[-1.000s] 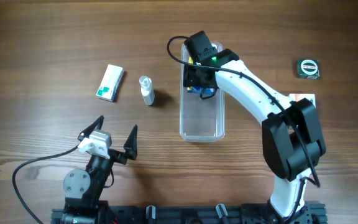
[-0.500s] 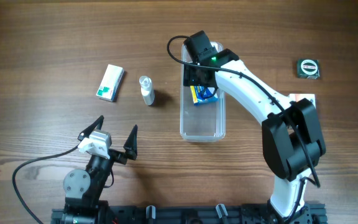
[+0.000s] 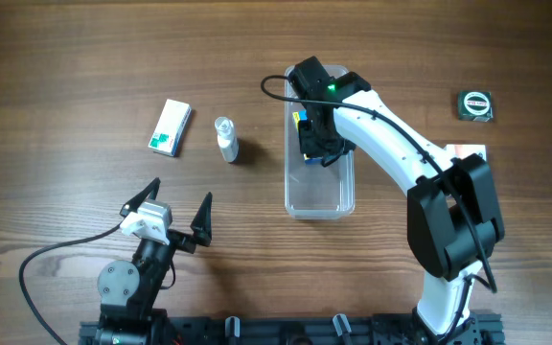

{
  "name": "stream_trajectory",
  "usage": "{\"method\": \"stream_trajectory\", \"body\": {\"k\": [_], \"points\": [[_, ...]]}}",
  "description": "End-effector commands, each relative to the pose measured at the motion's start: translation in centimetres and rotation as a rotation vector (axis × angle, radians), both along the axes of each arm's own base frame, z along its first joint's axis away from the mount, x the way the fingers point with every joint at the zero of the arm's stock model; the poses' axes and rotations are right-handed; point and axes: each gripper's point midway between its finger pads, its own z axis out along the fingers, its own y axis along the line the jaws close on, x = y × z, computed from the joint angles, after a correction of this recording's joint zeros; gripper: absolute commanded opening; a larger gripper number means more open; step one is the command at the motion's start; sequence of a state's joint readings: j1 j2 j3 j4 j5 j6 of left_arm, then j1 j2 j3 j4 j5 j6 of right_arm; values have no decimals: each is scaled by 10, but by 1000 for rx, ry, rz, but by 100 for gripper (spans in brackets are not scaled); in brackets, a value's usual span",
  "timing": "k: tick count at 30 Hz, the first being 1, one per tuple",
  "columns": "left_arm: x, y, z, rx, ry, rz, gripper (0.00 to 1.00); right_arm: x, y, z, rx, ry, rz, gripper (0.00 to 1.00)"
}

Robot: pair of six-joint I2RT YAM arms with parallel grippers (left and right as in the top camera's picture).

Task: Pack container
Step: 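Lower the pack upright into the container and open right gripper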

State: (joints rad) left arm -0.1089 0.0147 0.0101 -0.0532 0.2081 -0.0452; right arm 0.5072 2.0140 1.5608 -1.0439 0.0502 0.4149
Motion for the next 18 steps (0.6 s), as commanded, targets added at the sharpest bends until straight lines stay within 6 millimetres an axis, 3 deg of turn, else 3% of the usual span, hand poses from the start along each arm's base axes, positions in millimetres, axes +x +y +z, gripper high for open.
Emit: {"method": "stream_trajectory", "body": {"k": [1,8,18], "points": [[0,0,-2,14,-3,-6,100,1,7,14,54,-11,25,20],[0,0,-2,14,-3,-7,100,-4,1,-5,17,11,21,5],[0,0,-2,14,-3,-6,100,-11,-4,-31,15,14,20,4]]}}
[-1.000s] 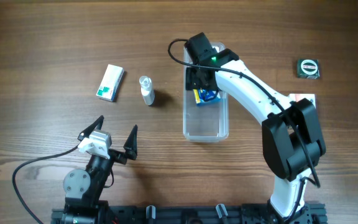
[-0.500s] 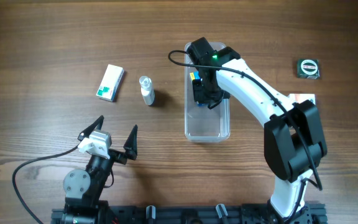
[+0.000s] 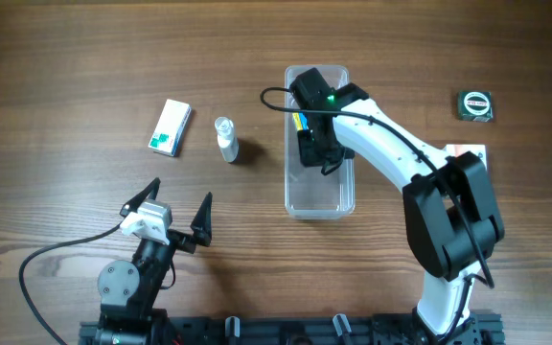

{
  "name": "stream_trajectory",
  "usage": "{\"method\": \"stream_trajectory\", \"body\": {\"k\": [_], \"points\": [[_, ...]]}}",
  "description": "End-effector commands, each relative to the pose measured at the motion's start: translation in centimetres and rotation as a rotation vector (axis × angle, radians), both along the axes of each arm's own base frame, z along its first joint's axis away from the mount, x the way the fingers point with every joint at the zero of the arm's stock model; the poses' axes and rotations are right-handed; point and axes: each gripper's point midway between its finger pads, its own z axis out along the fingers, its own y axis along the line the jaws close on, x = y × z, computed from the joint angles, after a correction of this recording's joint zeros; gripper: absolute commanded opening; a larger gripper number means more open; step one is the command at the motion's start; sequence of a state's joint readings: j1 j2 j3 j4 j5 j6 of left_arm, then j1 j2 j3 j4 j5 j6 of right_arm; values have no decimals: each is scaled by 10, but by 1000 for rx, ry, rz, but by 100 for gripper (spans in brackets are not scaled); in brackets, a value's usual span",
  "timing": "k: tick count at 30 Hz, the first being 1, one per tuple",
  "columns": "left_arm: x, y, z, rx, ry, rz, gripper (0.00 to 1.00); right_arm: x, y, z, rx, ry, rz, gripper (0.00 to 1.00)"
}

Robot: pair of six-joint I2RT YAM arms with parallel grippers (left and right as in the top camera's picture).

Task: Pack container
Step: 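Lower the pack upright into the container and open right gripper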

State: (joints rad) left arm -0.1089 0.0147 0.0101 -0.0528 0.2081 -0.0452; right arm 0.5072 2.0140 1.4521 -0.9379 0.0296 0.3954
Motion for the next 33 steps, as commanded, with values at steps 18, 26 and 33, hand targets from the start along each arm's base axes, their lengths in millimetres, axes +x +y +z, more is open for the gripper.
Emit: {"method": "stream_trajectory", "body": {"k": [18,26,33], "points": [[0,0,-2,14,-2,-6,100,24,12,-3,66,-109,-29,4],[0,0,-2,14,-2,-6,100,36,3,-1,15,-173,-40,5],[0,0,-2,14,-2,-7,100,40,-2,0,13,-176,-54,5]]}}
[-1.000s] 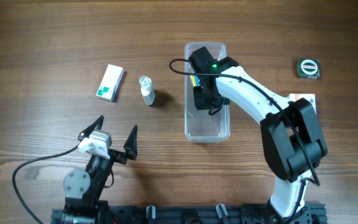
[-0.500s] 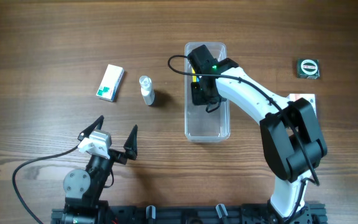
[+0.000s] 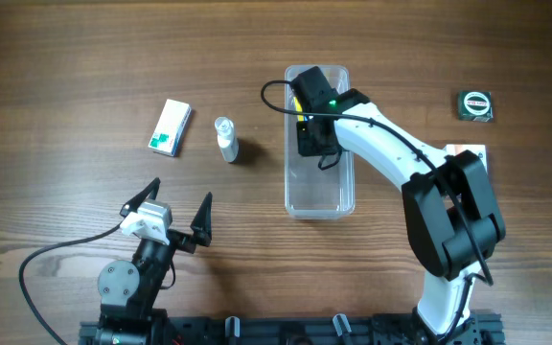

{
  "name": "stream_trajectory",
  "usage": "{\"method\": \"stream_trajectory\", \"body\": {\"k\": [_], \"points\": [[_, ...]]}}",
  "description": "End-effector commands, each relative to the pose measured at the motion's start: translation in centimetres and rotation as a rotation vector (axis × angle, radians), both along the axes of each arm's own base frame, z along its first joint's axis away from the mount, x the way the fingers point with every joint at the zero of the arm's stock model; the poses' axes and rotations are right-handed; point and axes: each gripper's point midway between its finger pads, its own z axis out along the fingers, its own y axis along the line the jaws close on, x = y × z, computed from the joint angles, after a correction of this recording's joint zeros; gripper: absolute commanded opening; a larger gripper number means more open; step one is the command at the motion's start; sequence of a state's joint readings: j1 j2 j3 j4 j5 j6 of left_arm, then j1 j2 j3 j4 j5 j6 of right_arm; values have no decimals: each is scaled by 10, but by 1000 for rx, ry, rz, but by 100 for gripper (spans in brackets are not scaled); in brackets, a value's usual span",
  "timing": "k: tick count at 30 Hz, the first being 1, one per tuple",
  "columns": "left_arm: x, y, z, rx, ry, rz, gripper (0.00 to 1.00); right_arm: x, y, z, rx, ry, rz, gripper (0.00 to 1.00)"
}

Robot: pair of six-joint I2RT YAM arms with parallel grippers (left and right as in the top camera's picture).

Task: Pack container
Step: 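Lower the pack upright into the container and open right gripper, then move right gripper to the white Hansaplast box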

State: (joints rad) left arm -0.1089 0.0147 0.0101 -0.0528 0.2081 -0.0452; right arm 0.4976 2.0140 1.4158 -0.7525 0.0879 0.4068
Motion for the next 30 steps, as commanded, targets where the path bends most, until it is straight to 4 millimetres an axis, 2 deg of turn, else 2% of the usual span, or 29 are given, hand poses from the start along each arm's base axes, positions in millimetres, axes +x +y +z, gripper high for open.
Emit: {"method": "stream_trajectory", "body": {"k": [1,8,22,26,30], "points": [[0,0,-2,14,-2,-6,100,3,-2,2,15,-9,-20,5],[0,0,-2,14,-2,-6,100,3,10,3,77,-1,-5,5],[0,0,-2,14,-2,-7,100,7,10,7,71,-17,17,5],[0,0,-2,14,-2,-6,100,13,12,37,80,-37,20,9],[0,0,-2,14,-2,-7,100,16,13,94,100,-123,92,17]]}}
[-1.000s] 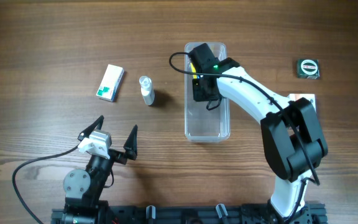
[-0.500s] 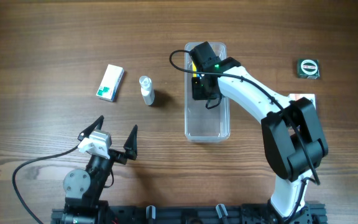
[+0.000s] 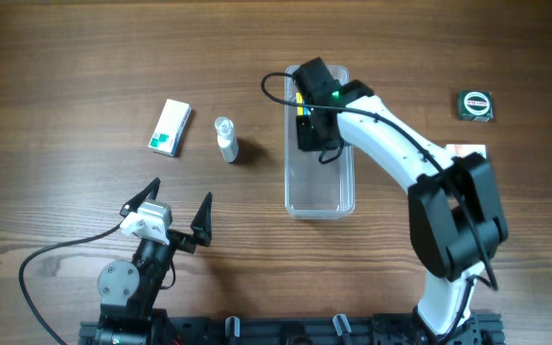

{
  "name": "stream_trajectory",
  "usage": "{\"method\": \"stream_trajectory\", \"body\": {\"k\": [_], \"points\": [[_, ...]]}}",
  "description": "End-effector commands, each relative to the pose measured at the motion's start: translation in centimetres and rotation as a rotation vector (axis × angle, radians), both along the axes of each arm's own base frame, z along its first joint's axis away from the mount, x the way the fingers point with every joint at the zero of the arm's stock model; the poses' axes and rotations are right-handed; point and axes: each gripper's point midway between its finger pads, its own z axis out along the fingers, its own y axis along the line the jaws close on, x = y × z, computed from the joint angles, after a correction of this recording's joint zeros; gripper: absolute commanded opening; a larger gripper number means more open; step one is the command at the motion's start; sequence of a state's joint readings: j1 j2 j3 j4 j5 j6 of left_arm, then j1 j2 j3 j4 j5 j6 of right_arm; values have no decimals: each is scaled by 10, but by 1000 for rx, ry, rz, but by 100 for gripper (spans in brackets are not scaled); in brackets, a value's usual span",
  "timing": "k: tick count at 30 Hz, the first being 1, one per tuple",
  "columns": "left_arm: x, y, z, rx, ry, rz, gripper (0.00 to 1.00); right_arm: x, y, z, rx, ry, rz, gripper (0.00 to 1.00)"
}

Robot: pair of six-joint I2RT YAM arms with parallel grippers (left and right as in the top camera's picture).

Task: Pack container
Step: 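Move right gripper to the white Hansaplast box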

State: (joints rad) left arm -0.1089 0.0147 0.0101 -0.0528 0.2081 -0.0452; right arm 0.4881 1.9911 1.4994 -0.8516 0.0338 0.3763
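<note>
A clear plastic container (image 3: 320,196) lies lengthwise at the table's middle. My right gripper (image 3: 308,129) hangs over its far half, pointing down into it. The wrist hides the fingers. A small yellow and blue item (image 3: 302,109) peeks out at the gripper's left edge and seems held in it. A white and green box (image 3: 171,127) and a small clear bottle (image 3: 226,140) lie left of the container. My left gripper (image 3: 180,197) rests near the front edge, open and holding nothing.
A round black tape measure (image 3: 475,104) sits at the far right. A white card with a red edge (image 3: 466,150) lies partly under the right arm. The right arm's black cable loops over the container's far left corner.
My right gripper has shifted a little toward the container's far end, and the yellow item has moved with it. The left arm, box and bottle are unchanged.
My right gripper was over the container's middle with the blue and yellow item showing at its side. At each later moment it stood a little nearer the left wall and far end, the item moving with it. The left arm stayed parked and open.
</note>
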Motion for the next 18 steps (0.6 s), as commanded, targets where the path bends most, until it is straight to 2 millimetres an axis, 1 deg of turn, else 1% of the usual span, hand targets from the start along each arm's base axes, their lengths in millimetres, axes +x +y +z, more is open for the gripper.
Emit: {"method": "stream_trajectory", "body": {"k": [1,2,3,4,5,6,7,9,10,12,14,15,17,18], "points": [[0,0,-2,14,-2,-6,100,13,5,89,69,-184,82,21],[0,0,-2,14,-2,-6,100,12,0,107,78,-219,79,29],[0,0,-2,14,-2,-6,100,11,-4,119,83,-244,74,39],[0,0,-2,14,-2,-7,100,9,-13,139,95,-288,71,52],[0,0,-2,14,-2,-7,100,8,-21,153,100,-316,55,63],[0,0,-2,14,-2,-6,100,5,-38,172,90,-356,22,78],[0,0,-2,14,-2,-6,100,2,-55,185,72,-384,-6,85],[0,0,-2,14,-2,-6,100,-7,-94,203,18,-411,-75,90],[0,0,-2,14,-2,-6,100,-14,-117,208,-4,-402,-126,91],[0,0,-2,14,-2,-7,100,-30,-153,205,-35,-343,-207,93],[0,0,-2,14,-2,-6,100,-45,-180,196,-73,-264,-271,96],[0,0,-2,14,-2,-7,100,-51,-191,190,-88,-230,-289,99],[0,0,-2,13,-2,-6,100,-62,-211,175,-128,-162,-275,100],[0,0,-2,14,-2,-6,100,-64,-218,169,-136,-139,-278,100]]}}
